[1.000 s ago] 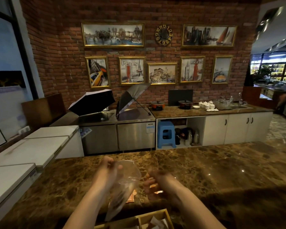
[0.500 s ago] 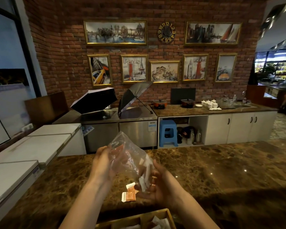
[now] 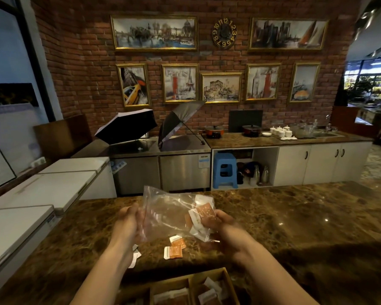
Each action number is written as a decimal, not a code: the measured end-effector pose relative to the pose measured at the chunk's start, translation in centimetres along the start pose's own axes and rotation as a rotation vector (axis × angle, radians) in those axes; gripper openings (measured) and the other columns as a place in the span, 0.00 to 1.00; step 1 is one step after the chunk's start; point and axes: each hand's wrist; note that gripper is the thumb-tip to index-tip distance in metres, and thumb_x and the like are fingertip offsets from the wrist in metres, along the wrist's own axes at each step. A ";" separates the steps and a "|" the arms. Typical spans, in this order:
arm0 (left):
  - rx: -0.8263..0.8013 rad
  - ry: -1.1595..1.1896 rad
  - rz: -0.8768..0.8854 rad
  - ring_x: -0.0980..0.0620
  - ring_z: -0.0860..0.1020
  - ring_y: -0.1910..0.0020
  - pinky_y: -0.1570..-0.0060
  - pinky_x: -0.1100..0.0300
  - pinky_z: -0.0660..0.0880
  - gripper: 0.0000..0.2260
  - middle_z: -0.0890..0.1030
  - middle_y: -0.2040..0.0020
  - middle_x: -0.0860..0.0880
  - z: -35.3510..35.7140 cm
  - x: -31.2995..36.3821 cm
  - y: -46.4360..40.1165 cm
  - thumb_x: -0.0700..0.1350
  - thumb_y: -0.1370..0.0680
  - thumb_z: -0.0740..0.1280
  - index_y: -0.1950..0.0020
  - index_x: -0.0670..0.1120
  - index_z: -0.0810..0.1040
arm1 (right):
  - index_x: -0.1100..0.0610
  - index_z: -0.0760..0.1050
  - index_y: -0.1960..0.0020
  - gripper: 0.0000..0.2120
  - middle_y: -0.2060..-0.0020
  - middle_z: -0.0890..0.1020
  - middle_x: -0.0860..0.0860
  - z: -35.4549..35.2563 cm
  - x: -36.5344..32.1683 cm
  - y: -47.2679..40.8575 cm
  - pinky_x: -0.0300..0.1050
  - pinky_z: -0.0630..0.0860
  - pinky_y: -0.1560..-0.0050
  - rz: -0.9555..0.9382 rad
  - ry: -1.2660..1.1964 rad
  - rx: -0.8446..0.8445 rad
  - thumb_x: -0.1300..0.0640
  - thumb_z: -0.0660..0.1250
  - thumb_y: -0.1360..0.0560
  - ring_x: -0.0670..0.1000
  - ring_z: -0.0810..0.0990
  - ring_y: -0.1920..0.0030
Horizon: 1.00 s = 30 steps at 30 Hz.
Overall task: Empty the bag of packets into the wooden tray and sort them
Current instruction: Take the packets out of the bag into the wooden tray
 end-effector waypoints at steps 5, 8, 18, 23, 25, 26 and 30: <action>0.148 -0.299 0.283 0.41 0.81 0.50 0.47 0.41 0.79 0.09 0.81 0.49 0.45 -0.1 0.0 -1.2 0.54 0.19 0.63 0.45 0.50 0.74 | 0.51 0.75 0.35 0.15 0.45 0.83 0.53 0.0 -1.1 0.1 0.47 0.85 0.59 -0.108 0.405 0.036 0.57 0.70 0.21 0.54 0.85 0.48; 0.024 -0.531 0.420 0.50 0.77 0.49 0.50 0.51 0.76 0.11 0.78 0.46 0.53 0.5 0.1 -1.5 0.54 0.20 0.65 0.40 0.53 0.74 | 0.49 0.72 0.33 0.17 0.44 0.80 0.50 0.2 -1.2 -0.5 0.45 0.85 0.60 -0.148 0.650 0.041 0.58 0.69 0.21 0.51 0.84 0.50; -0.443 -0.926 0.494 0.52 0.79 0.40 0.46 0.52 0.80 0.23 0.78 0.37 0.53 1.5 -3.4 -1.1 0.48 0.22 0.70 0.31 0.61 0.67 | 0.58 0.74 0.32 0.20 0.39 0.81 0.57 2.0 0.1 -0.7 0.26 0.73 0.53 -0.411 1.138 -0.121 0.64 0.71 0.23 0.39 0.75 0.55; -0.342 -0.926 0.459 0.64 0.78 0.53 0.57 0.64 0.75 0.09 0.81 0.51 0.59 0.3 -4.2 -0.5 0.46 0.23 0.71 0.48 0.58 0.74 | 0.58 0.79 0.36 0.18 0.43 0.82 0.54 1.9 0.8 -1.1 0.25 0.73 0.57 -0.462 1.126 -0.110 0.66 0.72 0.25 0.34 0.77 0.56; -0.332 -0.897 0.443 0.65 0.78 0.52 0.59 0.67 0.72 0.08 0.82 0.51 0.60 -0.1 -4.3 -0.4 0.46 0.23 0.72 0.50 0.56 0.75 | 0.50 0.80 0.38 0.19 0.45 0.82 0.49 2.0 0.9 -1.1 0.31 0.77 0.55 -0.450 1.151 -0.102 0.64 0.74 0.27 0.41 0.80 0.51; -0.332 -0.880 0.428 0.64 0.78 0.51 0.59 0.67 0.72 0.08 0.83 0.51 0.59 -0.3 -4.3 -0.4 0.46 0.23 0.72 0.50 0.56 0.76 | 0.49 0.80 0.39 0.19 0.46 0.81 0.48 1.9 1.0 -1.2 0.35 0.80 0.54 -0.446 1.160 -0.091 0.63 0.75 0.27 0.45 0.81 0.50; -0.338 -0.818 0.353 0.60 0.79 0.48 0.58 0.67 0.70 0.06 0.84 0.50 0.56 -1.0 -4.3 -0.4 0.45 0.23 0.72 0.51 0.54 0.78 | 0.51 0.80 0.43 0.18 0.50 0.80 0.45 2.3 0.8 -1.6 0.37 0.76 0.51 -0.473 1.163 -0.064 0.60 0.78 0.31 0.44 0.78 0.51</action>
Point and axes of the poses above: each hand's wrist, its own y-axis away from the middle knuckle, its own z-axis out of the palm, x = y × z
